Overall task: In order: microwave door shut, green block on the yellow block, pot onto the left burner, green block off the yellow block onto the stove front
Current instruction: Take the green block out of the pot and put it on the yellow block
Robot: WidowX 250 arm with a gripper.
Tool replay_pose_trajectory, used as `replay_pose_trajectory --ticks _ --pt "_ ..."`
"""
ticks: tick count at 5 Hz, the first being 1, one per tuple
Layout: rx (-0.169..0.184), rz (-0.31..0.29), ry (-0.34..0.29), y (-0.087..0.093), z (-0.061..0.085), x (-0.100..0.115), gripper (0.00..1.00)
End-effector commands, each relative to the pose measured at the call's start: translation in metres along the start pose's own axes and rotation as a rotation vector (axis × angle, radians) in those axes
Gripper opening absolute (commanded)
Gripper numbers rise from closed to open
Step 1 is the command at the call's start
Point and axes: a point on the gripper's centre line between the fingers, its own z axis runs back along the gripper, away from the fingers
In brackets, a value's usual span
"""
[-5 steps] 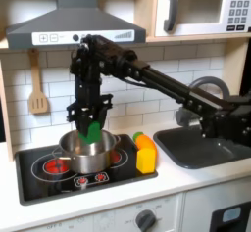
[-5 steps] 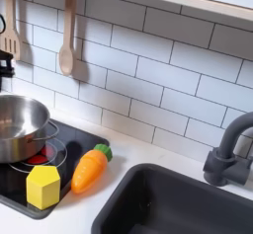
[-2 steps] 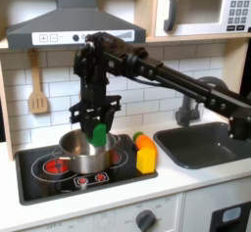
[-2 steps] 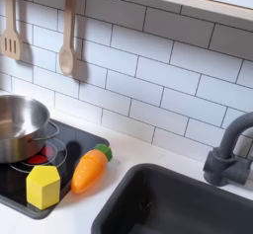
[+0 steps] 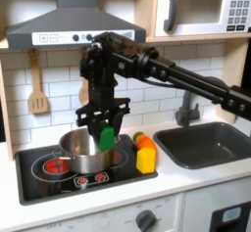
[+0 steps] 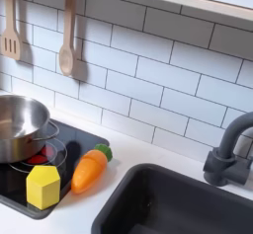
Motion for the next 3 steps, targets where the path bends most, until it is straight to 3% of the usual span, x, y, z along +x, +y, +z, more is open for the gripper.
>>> replay_pose_trajectory --ticks 1,3 --pt "-0.027 -0.054 -0.009 -0.014 0.001 -0.013 0.00" --pt "-0.039 -0.081 -0.029 -0.028 -0.002 -0.018 0.00"
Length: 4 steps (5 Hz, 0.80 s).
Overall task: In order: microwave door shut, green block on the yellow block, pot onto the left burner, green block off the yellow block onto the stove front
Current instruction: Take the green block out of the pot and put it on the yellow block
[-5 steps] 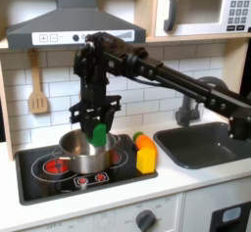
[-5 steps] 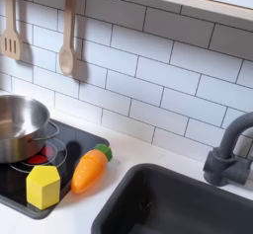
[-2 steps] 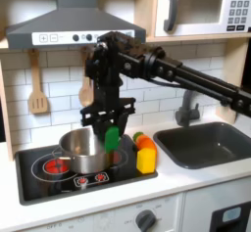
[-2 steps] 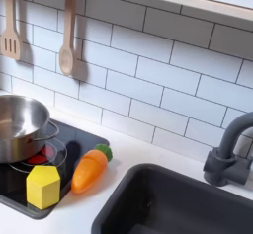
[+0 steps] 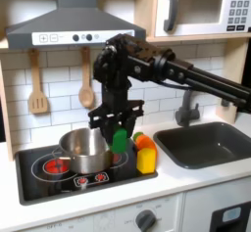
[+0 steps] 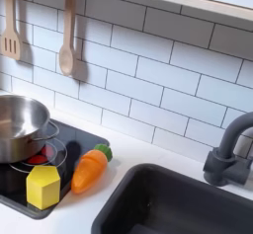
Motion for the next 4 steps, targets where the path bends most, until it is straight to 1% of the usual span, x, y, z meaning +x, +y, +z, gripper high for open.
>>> replay_pose_trajectory --ticks 1,2,4 --pt "-0.019 -0.062 -0.023 -0.028 -0.006 0.001 0.00" --pt "-0.016 -0.083 -0.034 -0.041 -0.008 0.002 0.00" --pt "-0.021 -0.108 -0.053 -0.064 -0.010 0.003 0.00"
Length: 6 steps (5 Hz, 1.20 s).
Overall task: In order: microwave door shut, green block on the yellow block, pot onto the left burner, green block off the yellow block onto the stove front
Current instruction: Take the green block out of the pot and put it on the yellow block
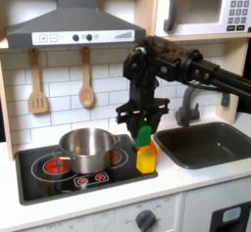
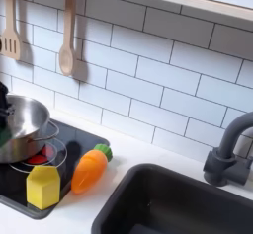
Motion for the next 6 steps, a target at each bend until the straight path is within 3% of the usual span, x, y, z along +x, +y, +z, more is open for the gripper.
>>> replay_pose_trajectory --ticks 1,3,6 --pt "0.002 -0.013 -0.004 -0.018 -0.007 0.006 0.00" --pt "0.018 -0.003 0.001 -0.027 -0.016 0.014 0.00" --pt "0.043 0.007 0.036 -0.021 -0.033 0.007 0.00"
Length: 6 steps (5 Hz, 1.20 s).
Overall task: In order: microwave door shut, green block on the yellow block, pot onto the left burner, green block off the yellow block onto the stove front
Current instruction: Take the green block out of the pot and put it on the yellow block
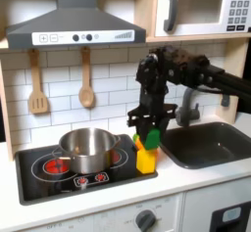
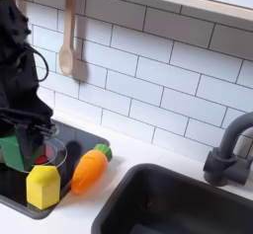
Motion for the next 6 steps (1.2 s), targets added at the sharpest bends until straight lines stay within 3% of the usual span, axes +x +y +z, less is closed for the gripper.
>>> replay_pose_trajectory --ticks 1,3,6 --pt "0.000 -0.016 0.022 0.0010 -0.0104 -0.0076 0.00" --pt "-0.005 -0.015 0.046 0.0000 -0.0192 -0.0107 0.00" --pt "-0.005 0.012 0.039 0.0002 -0.0195 -0.0062 0.00"
